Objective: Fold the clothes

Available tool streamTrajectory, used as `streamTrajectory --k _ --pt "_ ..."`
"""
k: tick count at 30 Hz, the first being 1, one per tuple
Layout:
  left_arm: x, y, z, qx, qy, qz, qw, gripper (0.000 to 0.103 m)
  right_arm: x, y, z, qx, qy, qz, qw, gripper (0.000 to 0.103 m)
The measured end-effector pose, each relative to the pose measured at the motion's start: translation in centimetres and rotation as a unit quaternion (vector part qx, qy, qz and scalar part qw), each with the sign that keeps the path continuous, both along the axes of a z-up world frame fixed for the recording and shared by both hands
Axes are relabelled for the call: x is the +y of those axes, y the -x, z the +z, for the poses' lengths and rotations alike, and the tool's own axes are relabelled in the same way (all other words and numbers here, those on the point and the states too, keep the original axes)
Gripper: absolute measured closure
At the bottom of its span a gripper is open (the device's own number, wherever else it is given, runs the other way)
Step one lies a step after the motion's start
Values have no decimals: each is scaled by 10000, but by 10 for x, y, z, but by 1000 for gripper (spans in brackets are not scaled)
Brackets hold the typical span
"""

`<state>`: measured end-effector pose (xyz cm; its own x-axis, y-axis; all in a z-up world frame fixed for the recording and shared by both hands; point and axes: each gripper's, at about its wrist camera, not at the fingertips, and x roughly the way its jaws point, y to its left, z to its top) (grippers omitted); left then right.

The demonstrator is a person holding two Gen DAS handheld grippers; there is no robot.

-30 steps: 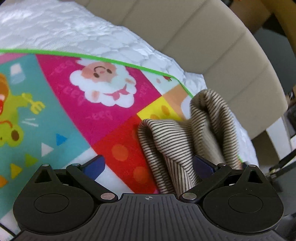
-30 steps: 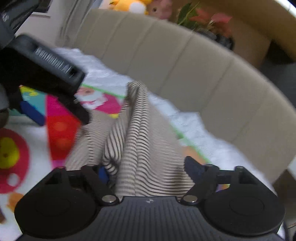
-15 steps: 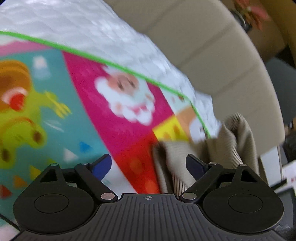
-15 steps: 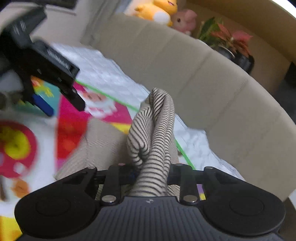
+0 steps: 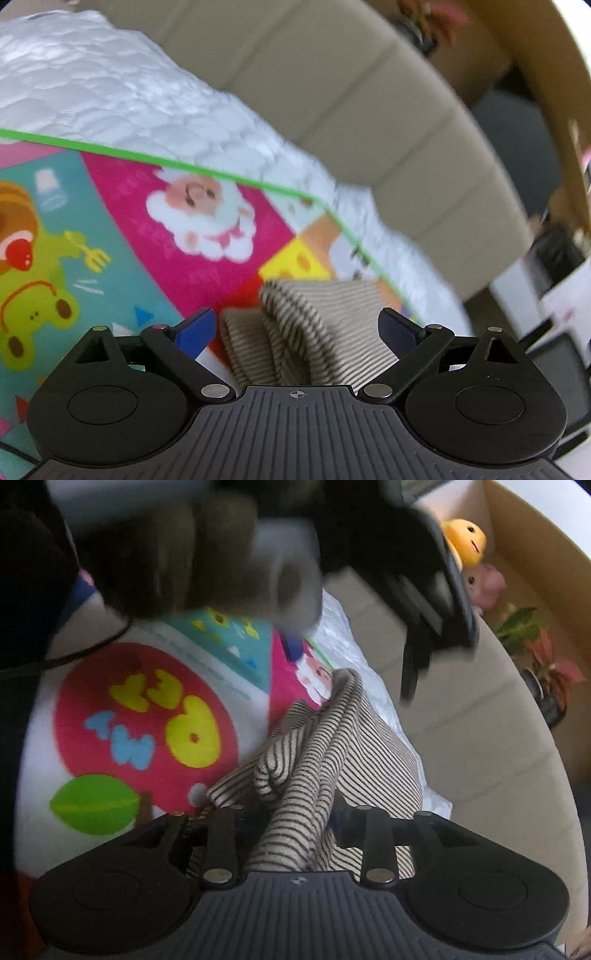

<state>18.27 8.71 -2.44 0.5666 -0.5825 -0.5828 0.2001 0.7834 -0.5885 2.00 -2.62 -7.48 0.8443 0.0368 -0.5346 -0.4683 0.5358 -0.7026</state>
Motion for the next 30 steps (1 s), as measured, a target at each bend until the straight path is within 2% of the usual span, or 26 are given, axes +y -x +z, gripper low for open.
streamTrajectory --k 4,5,6,7,8,12,14,16,20,23,30 --pt "-13 -1 -13 121 -852 -98 9962 4 -5 -6 17 390 -609 96 9973 59" --pt "-15 -1 -17 130 -995 -101 9949 3 -10 -9 23 519 -781 161 9955 53" --pt "-15 -1 -18 131 -1015 -116 9947 3 -17 -10 32 639 -983 211 9929 47" --pt "-16 -2 -19 132 -1034 -132 9945 3 -25 -10 40 645 -1121 228 9913 32" --pt "-16 -2 -20 132 -1054 -148 9942 3 -32 -9 48 589 -1214 233 9906 23" --pt "-16 0 -23 121 -1189 -227 9926 2 -66 -13 77 249 -1580 70 9871 16" --pt "-16 1 -24 143 -1197 -218 9925 2 -81 -21 88 272 -1940 -155 9805 0" --pt "-16 1 -23 150 -1226 -212 9921 2 -100 -34 96 518 -2477 -416 9665 0" --pt "-15 1 -24 211 -1202 -195 9923 0 -135 -65 86 1032 -3528 -990 9247 0" --pt "-14 -1 -27 279 -1141 -177 9929 0 -149 -94 63 1443 -4018 -1318 8946 0" --pt "-11 -1 -31 435 -778 -183 9959 0 -175 -111 14 2279 -4892 -1467 8290 1"
